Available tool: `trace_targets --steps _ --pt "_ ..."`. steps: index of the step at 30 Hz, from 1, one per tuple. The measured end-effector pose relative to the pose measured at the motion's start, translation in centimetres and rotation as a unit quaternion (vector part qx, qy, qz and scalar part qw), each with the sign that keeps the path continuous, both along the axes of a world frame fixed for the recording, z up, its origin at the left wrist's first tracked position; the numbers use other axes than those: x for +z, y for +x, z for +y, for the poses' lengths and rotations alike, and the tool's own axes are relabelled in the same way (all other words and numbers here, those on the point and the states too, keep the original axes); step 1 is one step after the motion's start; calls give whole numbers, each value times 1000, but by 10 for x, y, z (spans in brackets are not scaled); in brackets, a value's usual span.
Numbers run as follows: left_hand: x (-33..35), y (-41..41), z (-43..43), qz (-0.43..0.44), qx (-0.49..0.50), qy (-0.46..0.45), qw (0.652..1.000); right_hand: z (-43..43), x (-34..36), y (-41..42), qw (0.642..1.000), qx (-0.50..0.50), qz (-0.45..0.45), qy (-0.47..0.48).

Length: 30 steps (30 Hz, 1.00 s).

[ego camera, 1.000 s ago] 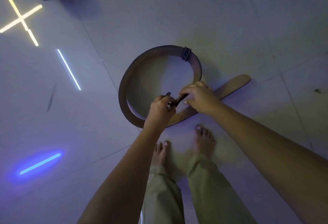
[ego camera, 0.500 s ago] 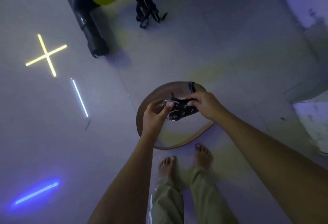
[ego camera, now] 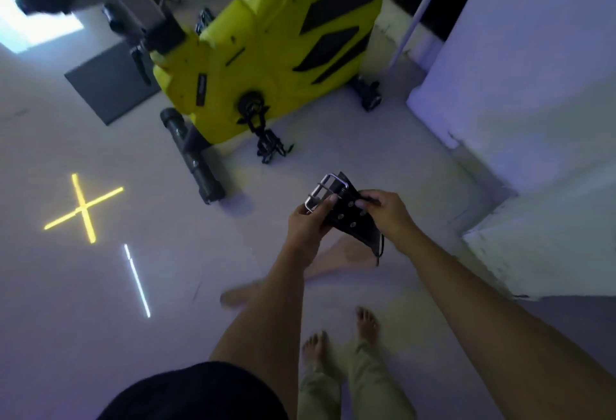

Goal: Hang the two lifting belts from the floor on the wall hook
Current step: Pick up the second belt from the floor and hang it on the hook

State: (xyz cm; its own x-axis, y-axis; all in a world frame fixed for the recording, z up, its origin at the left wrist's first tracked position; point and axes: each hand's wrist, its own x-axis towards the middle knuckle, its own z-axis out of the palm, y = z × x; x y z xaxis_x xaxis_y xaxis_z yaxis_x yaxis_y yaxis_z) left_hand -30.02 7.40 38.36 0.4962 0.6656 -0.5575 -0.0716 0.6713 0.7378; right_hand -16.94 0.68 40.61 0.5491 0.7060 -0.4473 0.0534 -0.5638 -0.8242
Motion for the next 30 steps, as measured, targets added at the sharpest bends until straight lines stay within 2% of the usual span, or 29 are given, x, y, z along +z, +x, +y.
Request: trace_targets --steps 4,9,16,21,25,30 --pt "69 25 -7 -56 -89 21 994 -19 75 14 992 -97 2 74" --pt "150 72 -16 -96 -173 88 976 -54 151 32 964 -208 57 154" --pt "255 145 -44 -190 -231 151 942 -86 255 75 918 -291 -7 270" --pt "327 197 -76 -250 -269 219 904 -116 322 116 873 -347 -26 341" --pt "379 237 -105 -323 -302 248 862 -144 370 149 835 -365 -20 411" --pt "438 299 -148 -388 -327 292 810 -182 442 199 785 -387 -58 481"
